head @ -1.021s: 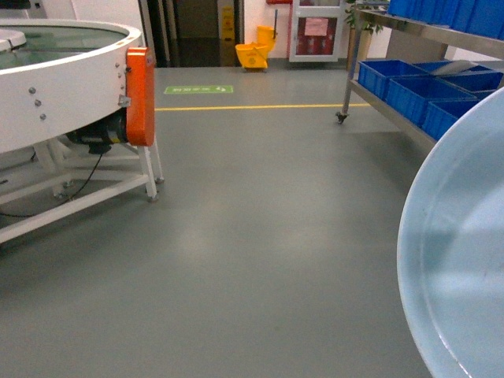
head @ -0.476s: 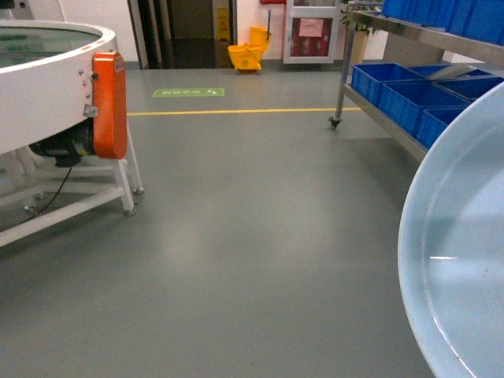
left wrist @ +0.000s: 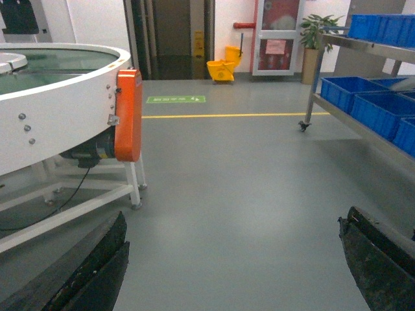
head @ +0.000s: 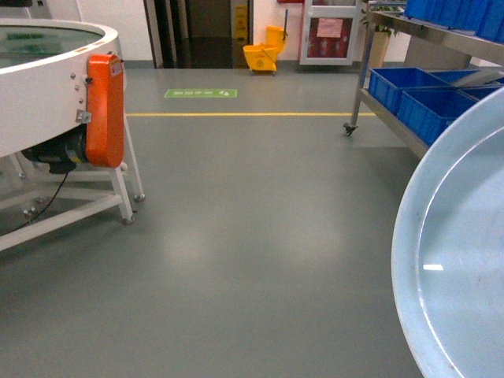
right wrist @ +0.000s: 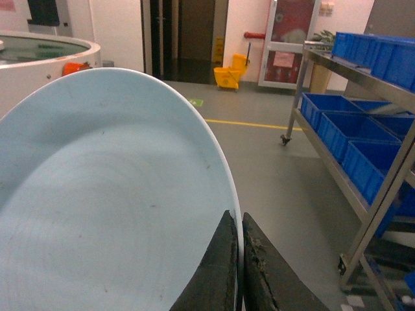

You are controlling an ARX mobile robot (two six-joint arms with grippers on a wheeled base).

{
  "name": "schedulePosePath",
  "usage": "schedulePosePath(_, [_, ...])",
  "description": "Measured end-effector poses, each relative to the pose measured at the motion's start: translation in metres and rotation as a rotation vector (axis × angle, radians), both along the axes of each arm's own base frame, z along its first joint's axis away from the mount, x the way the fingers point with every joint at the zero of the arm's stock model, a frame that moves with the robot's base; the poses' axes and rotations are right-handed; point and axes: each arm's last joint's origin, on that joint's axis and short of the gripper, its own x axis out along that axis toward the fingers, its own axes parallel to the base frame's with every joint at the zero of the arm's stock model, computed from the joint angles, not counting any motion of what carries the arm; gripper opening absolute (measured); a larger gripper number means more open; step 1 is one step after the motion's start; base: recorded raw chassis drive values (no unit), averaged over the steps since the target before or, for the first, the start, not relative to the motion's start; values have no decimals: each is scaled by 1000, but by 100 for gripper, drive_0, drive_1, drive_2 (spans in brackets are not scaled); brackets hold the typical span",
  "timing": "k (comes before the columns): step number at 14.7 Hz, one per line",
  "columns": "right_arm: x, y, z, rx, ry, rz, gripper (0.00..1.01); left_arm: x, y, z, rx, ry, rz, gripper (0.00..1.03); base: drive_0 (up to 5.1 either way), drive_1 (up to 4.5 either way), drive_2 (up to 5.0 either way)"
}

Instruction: Place blue tray on left shelf second layer neatly

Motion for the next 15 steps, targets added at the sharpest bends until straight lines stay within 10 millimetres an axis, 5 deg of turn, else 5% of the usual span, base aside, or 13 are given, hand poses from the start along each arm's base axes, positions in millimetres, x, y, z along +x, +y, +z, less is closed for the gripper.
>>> schedulePosePath(3, [0, 0, 1, 1, -6, -2, 2, 0, 0, 0, 0, 2, -3, 98, 0, 0, 0])
schedulePosePath(15, [0, 0, 1, 0, -8, -2, 2, 0, 0, 0, 0, 1, -2, 98, 0, 401, -401])
